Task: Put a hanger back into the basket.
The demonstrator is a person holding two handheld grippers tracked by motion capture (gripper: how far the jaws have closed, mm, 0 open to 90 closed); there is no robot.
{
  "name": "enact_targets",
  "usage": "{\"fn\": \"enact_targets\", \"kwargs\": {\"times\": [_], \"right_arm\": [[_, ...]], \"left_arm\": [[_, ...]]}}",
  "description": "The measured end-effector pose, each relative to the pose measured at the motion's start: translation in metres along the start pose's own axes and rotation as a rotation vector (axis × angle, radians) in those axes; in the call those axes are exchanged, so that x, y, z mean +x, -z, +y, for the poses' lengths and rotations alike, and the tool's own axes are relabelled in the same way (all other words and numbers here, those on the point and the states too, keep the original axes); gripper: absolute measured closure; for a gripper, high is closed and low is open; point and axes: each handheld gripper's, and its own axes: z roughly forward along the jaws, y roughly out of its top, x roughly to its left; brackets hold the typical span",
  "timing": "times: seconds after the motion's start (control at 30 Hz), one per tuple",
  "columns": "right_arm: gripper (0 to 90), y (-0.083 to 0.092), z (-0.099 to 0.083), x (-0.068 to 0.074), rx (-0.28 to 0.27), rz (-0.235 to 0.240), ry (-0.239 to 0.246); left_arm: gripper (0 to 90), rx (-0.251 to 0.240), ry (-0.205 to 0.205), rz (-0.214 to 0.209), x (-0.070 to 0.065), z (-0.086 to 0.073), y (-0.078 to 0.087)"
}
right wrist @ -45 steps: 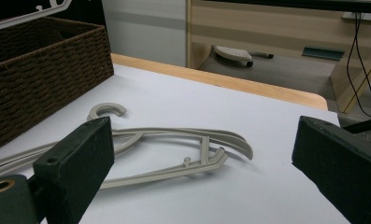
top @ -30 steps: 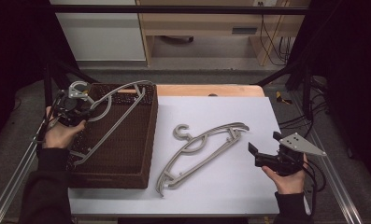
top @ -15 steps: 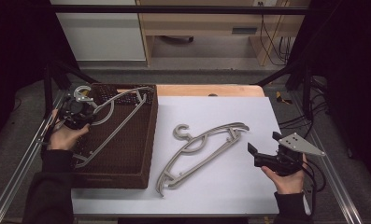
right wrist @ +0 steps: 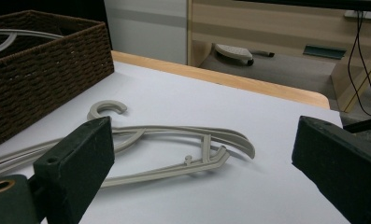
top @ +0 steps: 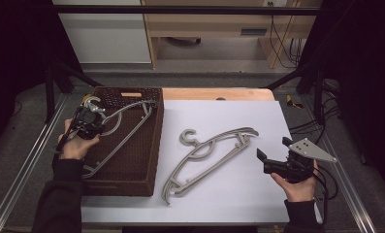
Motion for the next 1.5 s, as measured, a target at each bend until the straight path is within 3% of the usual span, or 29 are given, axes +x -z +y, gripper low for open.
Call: {"fn": "enact_targets", "kwargs": {"times": [0.3, 0.4, 0.5, 0.63, 0.7, 0.73, 0.87, 1.0, 1.13, 1.17, 1.2, 1.23, 1.27, 1.37, 1.5], "right_arm": [[6.0, 0.0, 0.0, 0.0, -0.001, 0.0, 0.001], [6.0, -0.001, 0.0, 0.0, 0.002, 0.0, 0.004], [6.0, -0.001, 0.0, 0.0, 0.002, 0.002, 0.001], [6.0, 0.0, 0.0, 0.0, 0.0, 0.001, -0.002], [5.9, 0.0, 0.0, 0.0, -0.002, 0.0, -0.004], [5.9, 0.0, 0.0, 0.0, -0.002, 0.0, -0.004], [5.9, 0.001, 0.001, 0.0, -0.003, 0.001, -0.007], [5.9, 0.002, 0.001, -0.001, -0.006, -0.002, -0.005], [6.0, 0.003, 0.002, -0.001, -0.011, -0.002, -0.008], [6.0, 0.004, 0.002, -0.001, -0.01, -0.003, -0.007], [6.0, 0.004, 0.002, -0.001, -0.01, -0.003, -0.007], [6.0, 0.004, 0.002, -0.001, -0.01, -0.004, -0.01], [6.0, 0.004, 0.002, -0.001, -0.01, -0.004, -0.01], [6.0, 0.005, 0.002, -0.001, -0.01, -0.002, -0.013], [6.1, 0.005, 0.002, -0.001, -0.011, -0.002, -0.014]], "left_arm": [[81.4, 0.029, 0.018, -0.018, 0.002, -0.003, -0.014], [80.5, 0.029, 0.045, -0.024, 0.005, -0.004, -0.016], [72.8, 0.01, 0.073, -0.044, 0.009, -0.007, -0.011], [66.3, -0.065, 0.111, -0.066, 0.013, -0.008, 0.005], [61.5, -0.13, 0.124, -0.072, 0.015, -0.007, 0.021], [59.9, -0.13, 0.124, -0.072, 0.015, -0.007, 0.021], [54.7, -0.232, 0.133, -0.079, 0.01, -0.005, 0.043], [49.4, -0.31, 0.128, -0.096, -0.002, -0.002, 0.059], [44.2, -0.384, 0.112, -0.12, -0.021, 0.005, 0.073], [41.7, -0.416, 0.094, -0.131, -0.032, 0.008, 0.079], [40.5, -0.416, 0.094, -0.131, -0.032, 0.008, 0.079], [39.5, -0.438, 0.086, -0.144, -0.044, 0.012, 0.084], [39.4, -0.438, 0.086, -0.144, -0.044, 0.012, 0.084], [38.0, -0.471, 0.049, -0.163, -0.068, 0.019, 0.091], [36.7, -0.506, 0.021, -0.177, -0.086, 0.024, 0.094]]}}
